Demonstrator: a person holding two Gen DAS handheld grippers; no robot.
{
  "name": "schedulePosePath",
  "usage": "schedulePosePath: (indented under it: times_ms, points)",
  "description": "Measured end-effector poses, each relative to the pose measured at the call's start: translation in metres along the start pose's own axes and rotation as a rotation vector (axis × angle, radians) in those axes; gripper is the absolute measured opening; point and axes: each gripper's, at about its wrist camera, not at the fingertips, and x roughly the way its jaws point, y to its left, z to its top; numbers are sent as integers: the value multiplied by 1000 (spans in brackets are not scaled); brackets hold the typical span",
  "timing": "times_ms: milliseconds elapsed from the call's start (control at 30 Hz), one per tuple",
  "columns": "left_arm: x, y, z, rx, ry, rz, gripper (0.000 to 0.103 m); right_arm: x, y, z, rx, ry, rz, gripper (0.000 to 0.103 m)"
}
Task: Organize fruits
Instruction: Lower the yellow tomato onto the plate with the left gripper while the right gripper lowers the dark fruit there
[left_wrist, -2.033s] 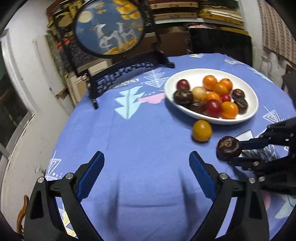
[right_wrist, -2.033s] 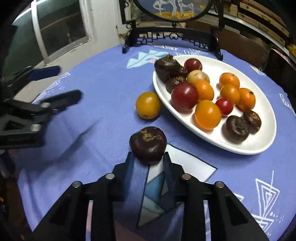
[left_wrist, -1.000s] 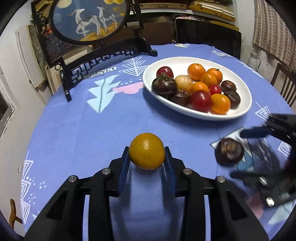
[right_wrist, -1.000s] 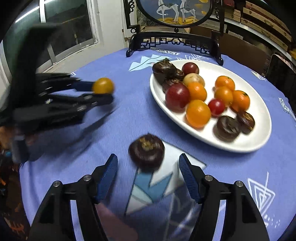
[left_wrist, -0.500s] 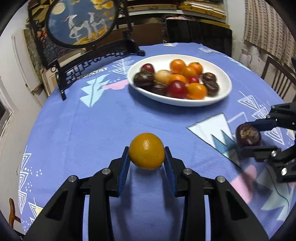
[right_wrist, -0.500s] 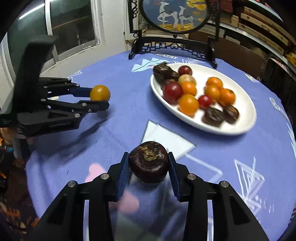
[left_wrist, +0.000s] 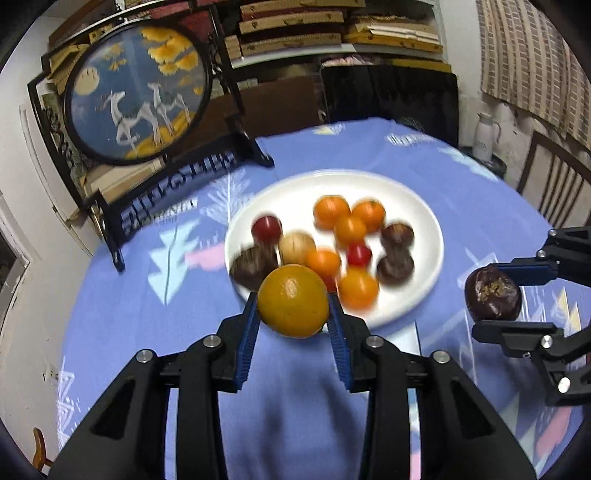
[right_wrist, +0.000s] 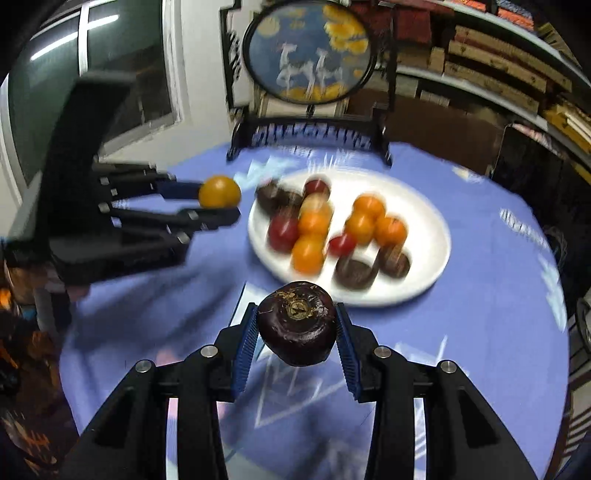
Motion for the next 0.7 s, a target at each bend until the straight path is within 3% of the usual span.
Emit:
schedulePosePath:
  times_ms: [200, 333, 700]
  points:
    - [22, 1, 44, -29, -28, 62, 35, 12, -36, 45, 68, -71, -26, 41]
    - [47, 2, 64, -42, -18, 93, 35, 33, -55, 65, 111, -72, -29, 41]
    - [97, 5, 74, -44, 49, 130, 35, 87, -69, 84, 138, -34, -33, 41]
